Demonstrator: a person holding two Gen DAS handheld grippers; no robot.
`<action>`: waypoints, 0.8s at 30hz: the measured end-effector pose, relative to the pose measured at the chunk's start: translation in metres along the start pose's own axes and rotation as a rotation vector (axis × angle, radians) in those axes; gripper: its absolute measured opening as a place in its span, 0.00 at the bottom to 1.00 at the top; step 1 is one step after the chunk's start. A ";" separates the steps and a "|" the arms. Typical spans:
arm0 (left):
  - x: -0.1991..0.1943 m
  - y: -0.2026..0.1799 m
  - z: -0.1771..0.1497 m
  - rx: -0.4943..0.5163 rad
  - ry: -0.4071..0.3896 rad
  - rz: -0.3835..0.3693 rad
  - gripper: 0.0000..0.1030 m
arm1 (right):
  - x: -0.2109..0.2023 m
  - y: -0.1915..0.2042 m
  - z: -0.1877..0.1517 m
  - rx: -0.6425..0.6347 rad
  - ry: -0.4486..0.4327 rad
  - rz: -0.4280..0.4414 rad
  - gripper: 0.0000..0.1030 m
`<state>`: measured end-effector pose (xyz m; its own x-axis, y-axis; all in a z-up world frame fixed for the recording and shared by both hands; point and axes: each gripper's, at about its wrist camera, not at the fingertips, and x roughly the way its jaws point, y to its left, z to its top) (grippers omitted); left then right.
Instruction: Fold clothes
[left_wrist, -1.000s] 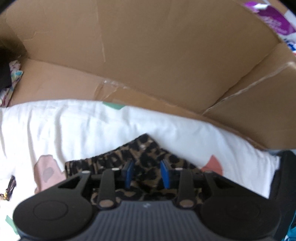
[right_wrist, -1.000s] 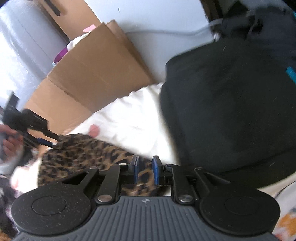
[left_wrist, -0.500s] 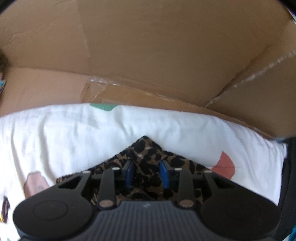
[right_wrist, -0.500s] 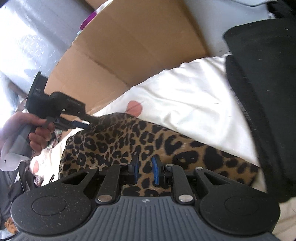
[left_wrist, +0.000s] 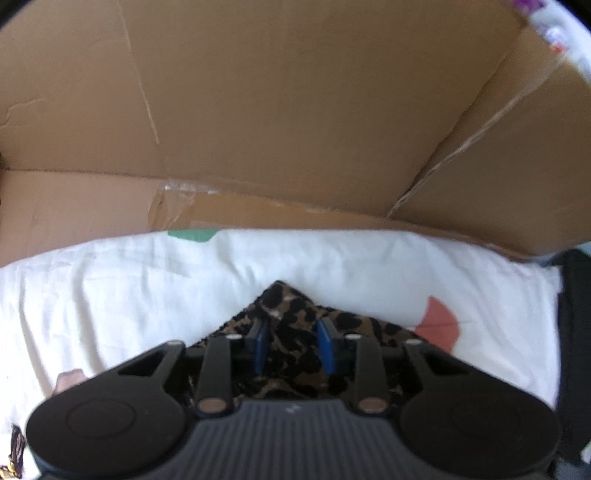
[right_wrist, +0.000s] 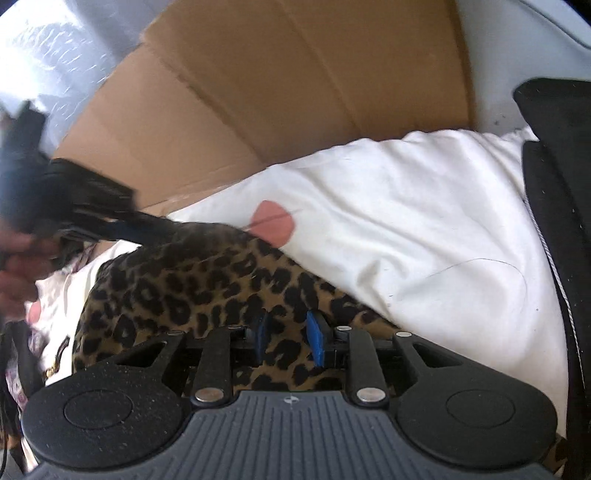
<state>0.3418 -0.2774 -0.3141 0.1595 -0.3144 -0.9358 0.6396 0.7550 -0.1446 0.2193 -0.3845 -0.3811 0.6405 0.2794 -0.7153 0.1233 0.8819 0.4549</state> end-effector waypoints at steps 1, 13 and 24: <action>-0.006 0.001 0.000 0.012 -0.008 -0.010 0.22 | 0.000 -0.002 0.000 0.008 -0.001 0.003 0.28; -0.027 0.006 -0.031 0.116 0.090 -0.051 0.22 | -0.005 -0.009 -0.005 -0.005 -0.030 -0.069 0.28; 0.021 0.009 -0.056 0.113 0.083 0.011 0.04 | -0.004 -0.022 -0.003 0.020 -0.019 -0.056 0.27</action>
<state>0.3088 -0.2449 -0.3526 0.1074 -0.2543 -0.9611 0.7192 0.6873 -0.1015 0.2117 -0.4042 -0.3897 0.6462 0.2222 -0.7301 0.1749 0.8881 0.4251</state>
